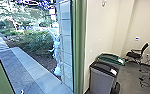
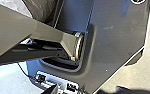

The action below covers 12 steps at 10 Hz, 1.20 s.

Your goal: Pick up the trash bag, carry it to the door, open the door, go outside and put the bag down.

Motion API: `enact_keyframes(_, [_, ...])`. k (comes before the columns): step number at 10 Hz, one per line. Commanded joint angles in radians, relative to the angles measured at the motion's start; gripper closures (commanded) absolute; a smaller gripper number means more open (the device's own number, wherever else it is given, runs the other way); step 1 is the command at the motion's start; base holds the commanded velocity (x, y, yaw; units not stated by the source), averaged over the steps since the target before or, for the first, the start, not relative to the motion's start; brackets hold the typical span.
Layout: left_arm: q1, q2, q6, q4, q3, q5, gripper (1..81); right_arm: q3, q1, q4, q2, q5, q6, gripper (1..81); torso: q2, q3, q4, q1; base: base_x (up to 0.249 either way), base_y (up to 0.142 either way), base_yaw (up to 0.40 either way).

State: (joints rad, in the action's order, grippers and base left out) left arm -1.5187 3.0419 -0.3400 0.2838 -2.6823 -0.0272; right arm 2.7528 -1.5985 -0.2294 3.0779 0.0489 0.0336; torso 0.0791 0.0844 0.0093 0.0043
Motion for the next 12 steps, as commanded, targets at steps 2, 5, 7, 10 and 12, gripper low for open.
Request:
enact_keyframes(2, [0.045,0.0,-0.007,-0.009,0.006,-0.069,81.1,-0.009,0.042,-0.008,0.014,0.055,0.0,1.0,0.0,0.0,0.0,0.0,0.0,0.0,0.0])
enact_keyframes(5, [0.045,0.0,-0.007,-0.023,0.006,-0.071,81.1,-0.009,0.041,-0.007,0.014,0.055,0.0,1.0,0.0,0.0,0.0,0.0,0.0,0.0,0.229])
enact_keyframes(7, [0.044,-0.003,-0.007,-0.029,0.007,-0.068,81.1,-0.006,0.041,-0.004,0.011,0.055,0.002,1.0,0.0,0.0,0.0,0.0,0.0,0.0,0.308])
enact_keyframes(10, [0.035,-0.02,-0.007,-0.023,0.015,-0.065,81.1,-0.009,0.036,0.002,0.004,0.055,0.005,1.0,0.0,0.0,0.0,0.0,0.0,0.0,0.313])
enact_keyframes(12, [0.027,-0.041,-0.007,-0.023,0.048,-0.063,81.1,-0.029,0.031,0.001,-0.009,0.052,0.005,1.0,0.0,0.0,0.0,0.0,0.0,0.0,0.313])
